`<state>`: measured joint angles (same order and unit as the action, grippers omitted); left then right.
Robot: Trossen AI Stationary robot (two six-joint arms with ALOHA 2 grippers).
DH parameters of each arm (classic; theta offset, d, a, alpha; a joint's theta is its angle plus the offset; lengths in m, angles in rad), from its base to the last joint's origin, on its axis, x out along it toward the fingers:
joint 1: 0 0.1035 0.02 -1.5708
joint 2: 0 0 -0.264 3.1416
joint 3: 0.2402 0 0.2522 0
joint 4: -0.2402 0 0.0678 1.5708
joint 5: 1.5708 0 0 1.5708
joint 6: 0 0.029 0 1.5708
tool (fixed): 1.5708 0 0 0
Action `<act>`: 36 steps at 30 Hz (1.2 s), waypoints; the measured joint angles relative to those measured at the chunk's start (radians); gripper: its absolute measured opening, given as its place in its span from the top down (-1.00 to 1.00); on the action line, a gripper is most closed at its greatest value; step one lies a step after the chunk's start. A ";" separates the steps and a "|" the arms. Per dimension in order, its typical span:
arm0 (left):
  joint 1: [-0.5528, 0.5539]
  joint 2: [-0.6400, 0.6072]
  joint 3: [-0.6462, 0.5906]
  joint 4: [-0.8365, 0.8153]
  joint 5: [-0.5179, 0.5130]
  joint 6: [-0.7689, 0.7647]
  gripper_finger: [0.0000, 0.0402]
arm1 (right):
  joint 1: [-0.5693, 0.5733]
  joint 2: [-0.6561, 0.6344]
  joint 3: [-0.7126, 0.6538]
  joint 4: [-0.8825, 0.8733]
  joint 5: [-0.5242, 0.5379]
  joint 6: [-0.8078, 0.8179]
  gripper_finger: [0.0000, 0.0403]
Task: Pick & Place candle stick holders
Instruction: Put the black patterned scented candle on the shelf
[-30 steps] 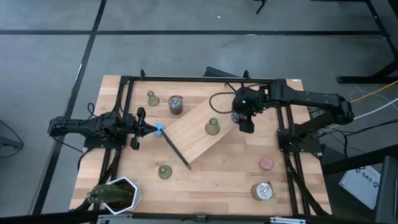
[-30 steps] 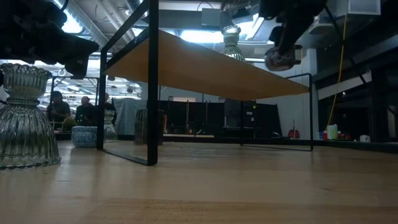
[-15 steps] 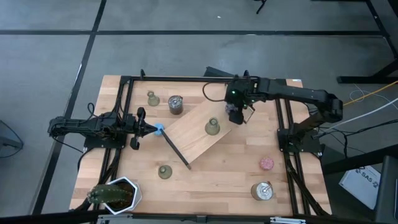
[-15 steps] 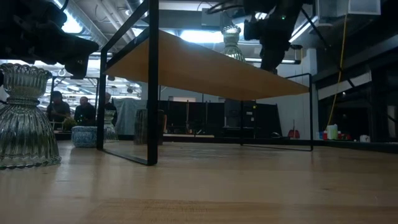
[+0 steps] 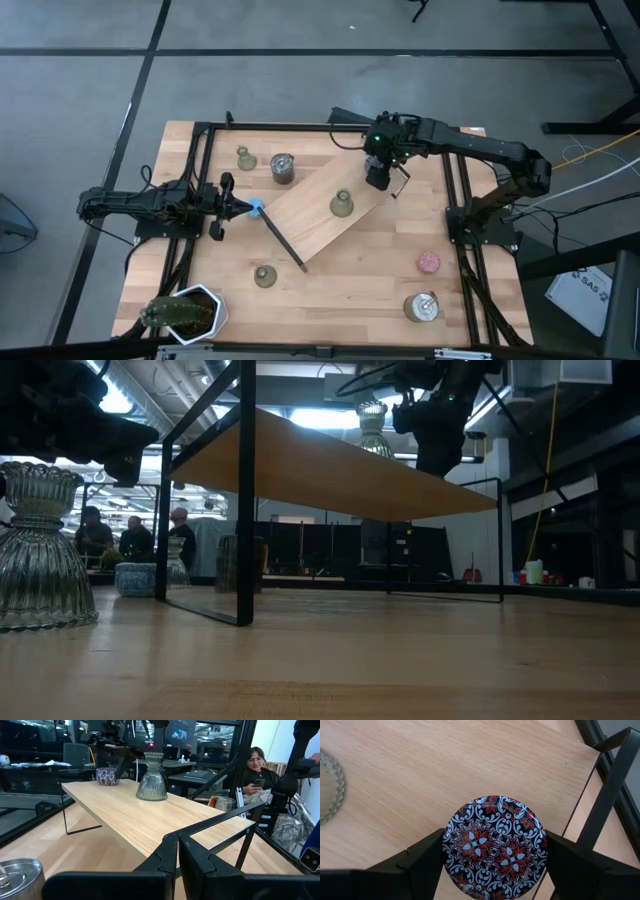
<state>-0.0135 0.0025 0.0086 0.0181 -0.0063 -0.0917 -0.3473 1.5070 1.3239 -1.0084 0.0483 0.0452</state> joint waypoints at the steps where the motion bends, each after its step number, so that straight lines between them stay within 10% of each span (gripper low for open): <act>1: 0.000 0.000 0.000 0.000 0.000 0.000 0.95 | 0.000 0.000 0.000 0.001 0.000 0.000 -0.51; 36: 0.000 0.000 0.000 0.000 0.000 0.000 0.94 | 0.000 0.004 -0.005 0.011 0.004 -0.009 -0.62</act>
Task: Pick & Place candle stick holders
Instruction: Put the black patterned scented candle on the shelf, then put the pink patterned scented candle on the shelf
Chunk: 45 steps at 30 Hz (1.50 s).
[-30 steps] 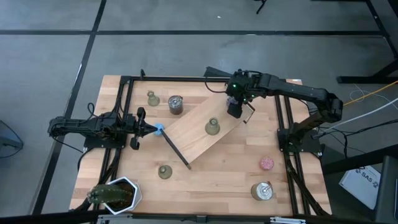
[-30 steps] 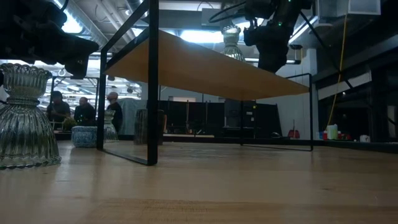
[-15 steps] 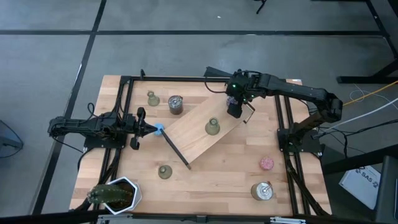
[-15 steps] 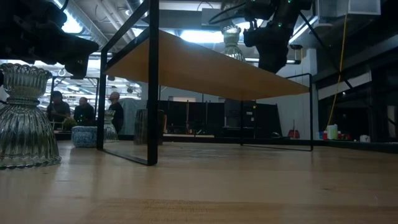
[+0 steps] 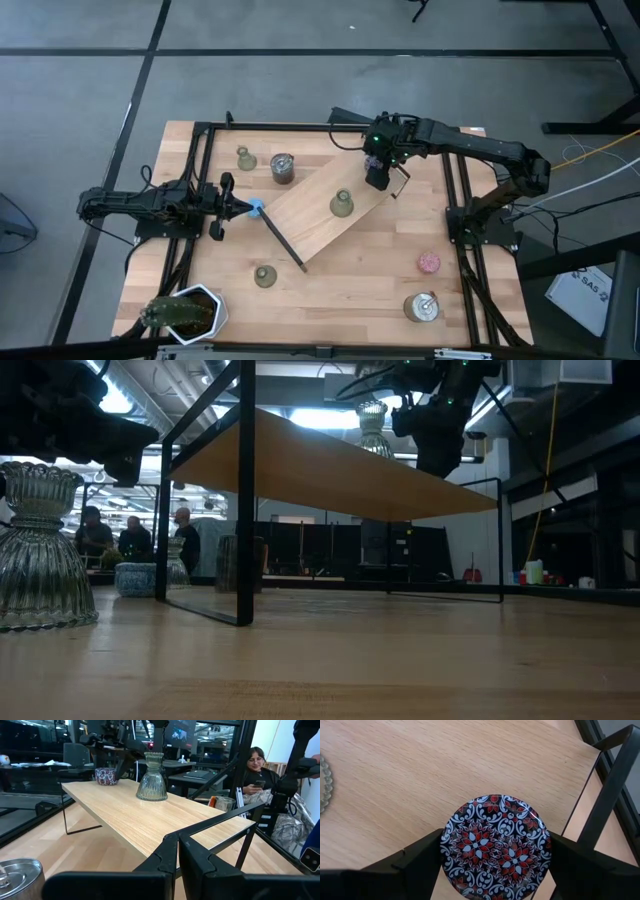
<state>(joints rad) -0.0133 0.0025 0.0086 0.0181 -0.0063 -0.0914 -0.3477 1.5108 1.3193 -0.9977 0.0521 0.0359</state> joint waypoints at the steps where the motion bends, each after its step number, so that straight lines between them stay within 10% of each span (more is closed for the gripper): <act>1: 0.000 0.000 0.000 0.000 0.000 0.000 0.94 | 0.000 0.000 0.000 0.000 0.000 -0.003 -0.63; 45: 0.000 0.000 0.000 0.000 0.000 0.000 0.94 | 0.106 -0.330 -0.050 -0.087 -0.004 -0.044 -0.81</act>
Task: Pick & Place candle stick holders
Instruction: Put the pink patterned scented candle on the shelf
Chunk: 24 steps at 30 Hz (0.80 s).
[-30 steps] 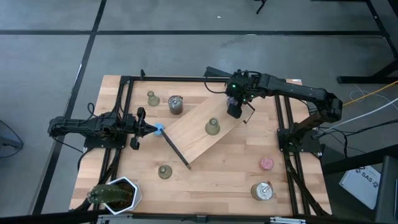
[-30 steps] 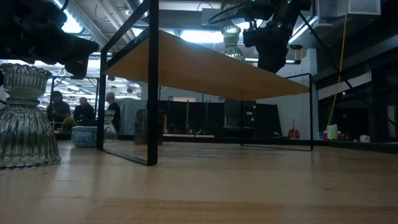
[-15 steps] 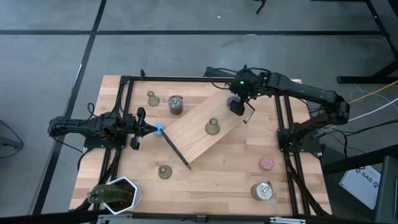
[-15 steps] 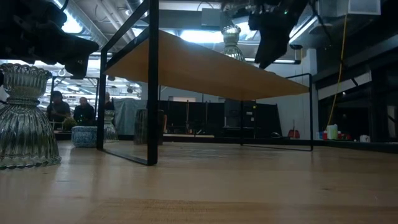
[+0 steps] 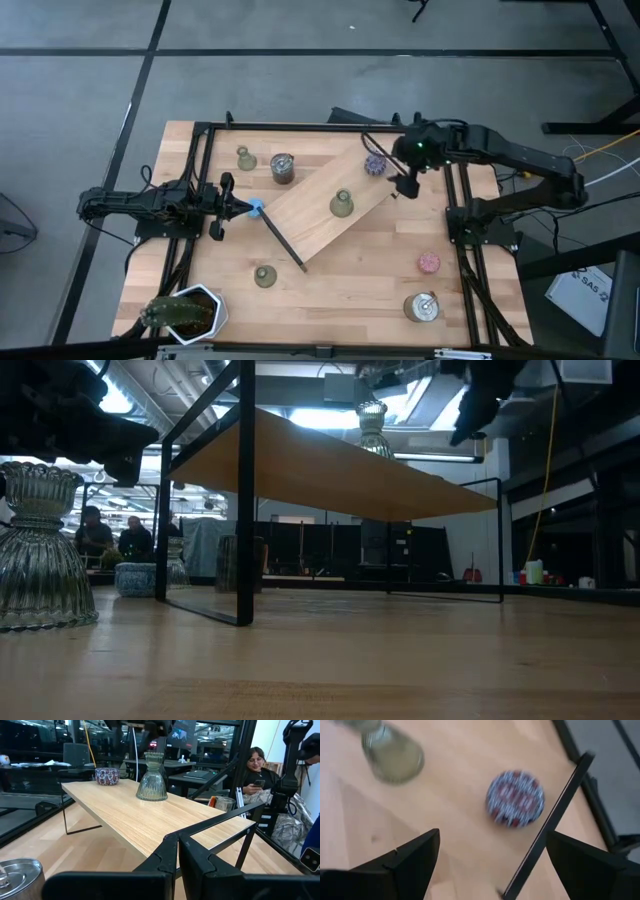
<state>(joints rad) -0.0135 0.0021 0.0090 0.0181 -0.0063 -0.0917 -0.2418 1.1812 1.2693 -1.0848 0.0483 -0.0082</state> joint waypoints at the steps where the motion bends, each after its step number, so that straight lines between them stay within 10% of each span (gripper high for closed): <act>1: 0.000 0.000 0.000 0.000 0.000 0.000 0.94 | 0.009 -0.007 -0.005 -0.018 0.000 0.001 -0.81; 24: 0.000 0.000 0.000 0.000 0.000 0.000 0.94 | 0.214 -0.041 -0.145 -0.185 -0.026 -0.072 -0.81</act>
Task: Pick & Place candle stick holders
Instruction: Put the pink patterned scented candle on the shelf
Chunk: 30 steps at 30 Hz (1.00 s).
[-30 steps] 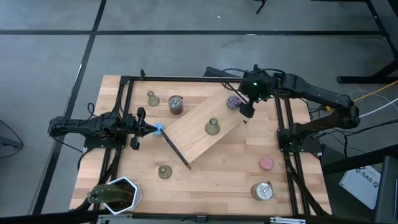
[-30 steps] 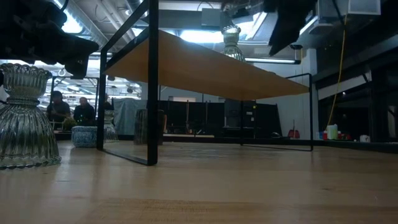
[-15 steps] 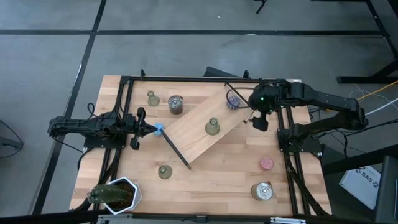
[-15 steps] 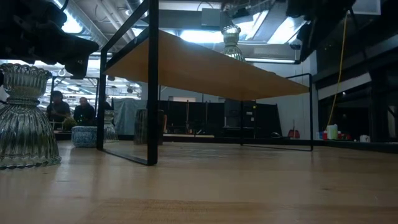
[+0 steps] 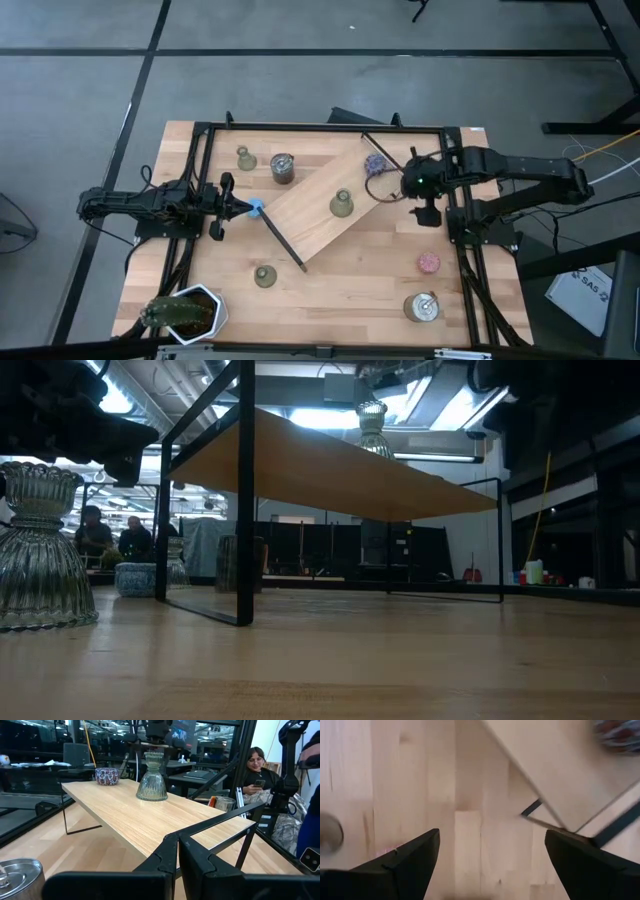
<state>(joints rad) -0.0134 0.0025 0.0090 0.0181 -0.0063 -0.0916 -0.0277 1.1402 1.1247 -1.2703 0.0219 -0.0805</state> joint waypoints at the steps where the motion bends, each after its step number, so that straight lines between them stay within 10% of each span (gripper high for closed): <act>1: 0.000 0.000 0.000 0.000 0.000 0.000 0.94 | 0.011 0.007 -0.001 -0.009 0.000 -0.012 -0.81; 30: 0.000 0.000 0.000 0.000 0.000 0.000 0.94 | 0.386 0.116 -0.001 -0.073 -0.089 -0.012 -0.80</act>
<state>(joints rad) -0.0134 0.0025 0.0090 0.0181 -0.0063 -0.0914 0.3581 1.2564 1.1240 -1.3432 -0.0669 -0.0922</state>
